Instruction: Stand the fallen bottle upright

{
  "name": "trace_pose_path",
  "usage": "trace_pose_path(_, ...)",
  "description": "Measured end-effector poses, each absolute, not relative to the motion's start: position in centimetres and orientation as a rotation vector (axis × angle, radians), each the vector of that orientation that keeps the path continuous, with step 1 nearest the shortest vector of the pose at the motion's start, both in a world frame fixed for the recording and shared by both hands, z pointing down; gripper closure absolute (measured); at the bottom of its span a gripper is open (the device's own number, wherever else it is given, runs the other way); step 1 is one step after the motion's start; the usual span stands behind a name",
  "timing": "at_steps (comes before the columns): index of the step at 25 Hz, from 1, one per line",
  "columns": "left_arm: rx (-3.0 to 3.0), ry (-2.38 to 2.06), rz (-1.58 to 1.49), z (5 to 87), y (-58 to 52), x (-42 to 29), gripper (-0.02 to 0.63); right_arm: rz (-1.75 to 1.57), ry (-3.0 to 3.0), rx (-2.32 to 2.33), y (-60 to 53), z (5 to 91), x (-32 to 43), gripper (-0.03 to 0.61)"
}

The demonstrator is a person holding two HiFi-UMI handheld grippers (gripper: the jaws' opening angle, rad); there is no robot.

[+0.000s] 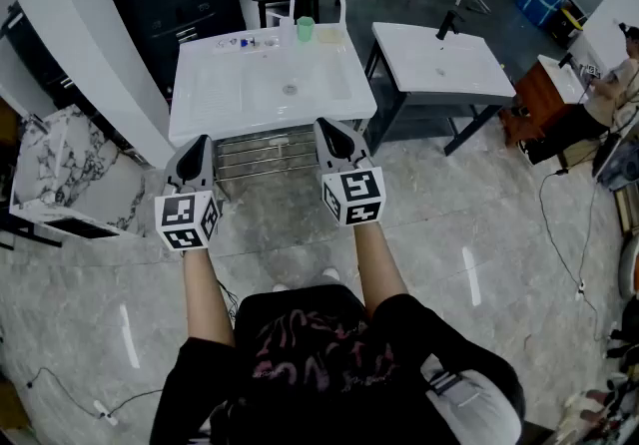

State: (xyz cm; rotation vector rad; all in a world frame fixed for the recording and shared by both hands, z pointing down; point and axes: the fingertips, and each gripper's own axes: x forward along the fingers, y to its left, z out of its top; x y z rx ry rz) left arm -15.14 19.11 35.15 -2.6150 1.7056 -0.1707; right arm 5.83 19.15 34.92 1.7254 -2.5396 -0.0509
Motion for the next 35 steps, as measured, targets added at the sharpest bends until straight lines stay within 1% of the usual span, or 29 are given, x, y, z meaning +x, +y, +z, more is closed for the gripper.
trace_pose_path(15,-2.643,1.695,-0.169,35.7,18.9,-15.3,0.603,-0.047,-2.540,1.755,19.1,35.0,5.7,0.565)
trace_pose_path(25,-2.655,1.686,-0.160,36.1,18.8,-16.8,0.603,-0.035,-2.524,1.752,19.2,35.6,4.4,0.565)
trace_pose_path(35,-2.673,1.703,-0.168,37.5,16.3,-18.0,0.603,-0.033,-2.516,1.742,16.4,36.4,3.4,0.565)
